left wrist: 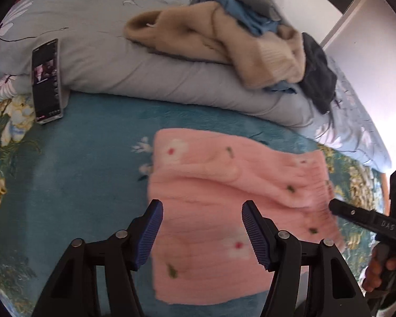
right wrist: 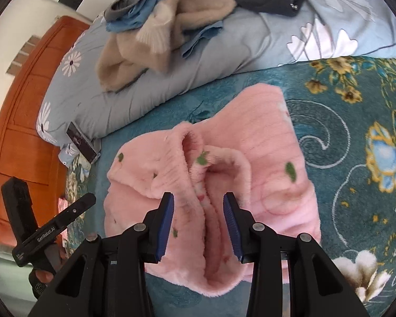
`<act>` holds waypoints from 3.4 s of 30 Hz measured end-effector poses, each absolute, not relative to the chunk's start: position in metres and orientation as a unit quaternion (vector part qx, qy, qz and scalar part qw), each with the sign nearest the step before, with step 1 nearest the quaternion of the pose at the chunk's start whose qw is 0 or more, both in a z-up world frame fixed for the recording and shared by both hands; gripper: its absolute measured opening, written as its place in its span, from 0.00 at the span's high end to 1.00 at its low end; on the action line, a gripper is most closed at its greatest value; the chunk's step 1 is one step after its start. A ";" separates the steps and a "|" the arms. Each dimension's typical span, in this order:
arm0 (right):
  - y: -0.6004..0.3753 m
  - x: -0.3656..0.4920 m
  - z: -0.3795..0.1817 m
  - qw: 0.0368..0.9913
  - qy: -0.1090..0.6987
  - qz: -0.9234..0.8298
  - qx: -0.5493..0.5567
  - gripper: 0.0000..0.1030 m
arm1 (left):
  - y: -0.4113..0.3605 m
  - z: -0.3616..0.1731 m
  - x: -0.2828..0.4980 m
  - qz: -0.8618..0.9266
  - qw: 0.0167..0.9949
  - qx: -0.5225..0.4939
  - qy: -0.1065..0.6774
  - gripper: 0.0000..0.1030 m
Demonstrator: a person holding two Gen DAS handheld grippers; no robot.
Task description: Fold clothes
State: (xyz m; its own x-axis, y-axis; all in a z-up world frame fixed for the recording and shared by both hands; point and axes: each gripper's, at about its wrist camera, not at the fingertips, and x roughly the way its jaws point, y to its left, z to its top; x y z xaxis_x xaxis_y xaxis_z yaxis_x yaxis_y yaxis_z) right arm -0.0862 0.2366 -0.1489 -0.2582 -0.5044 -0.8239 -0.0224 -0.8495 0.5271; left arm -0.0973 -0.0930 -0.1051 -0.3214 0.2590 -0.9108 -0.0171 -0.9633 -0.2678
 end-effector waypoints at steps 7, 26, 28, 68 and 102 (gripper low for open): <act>0.218 -0.110 -0.173 0.143 -0.243 -0.745 0.605 0.61 | -0.127 -0.151 -0.075 0.743 0.103 -0.644 -0.150 0.34; 0.292 -0.131 -0.172 0.085 -0.254 -0.755 0.599 0.81 | -0.089 -0.177 -0.061 0.695 0.151 -0.679 -0.182 0.25; 0.294 -0.131 -0.171 0.082 -0.260 -0.753 0.598 0.78 | -0.092 -0.178 -0.061 0.691 0.149 -0.681 -0.190 0.25; 0.305 -0.053 -0.134 0.103 -0.228 -0.797 0.549 0.19 | -0.110 -0.124 -0.086 0.767 0.189 -0.577 -0.204 0.00; 0.314 -0.115 -0.229 0.236 -0.312 -0.718 0.576 0.00 | -0.062 -0.239 -0.153 0.668 0.204 -0.672 -0.245 0.00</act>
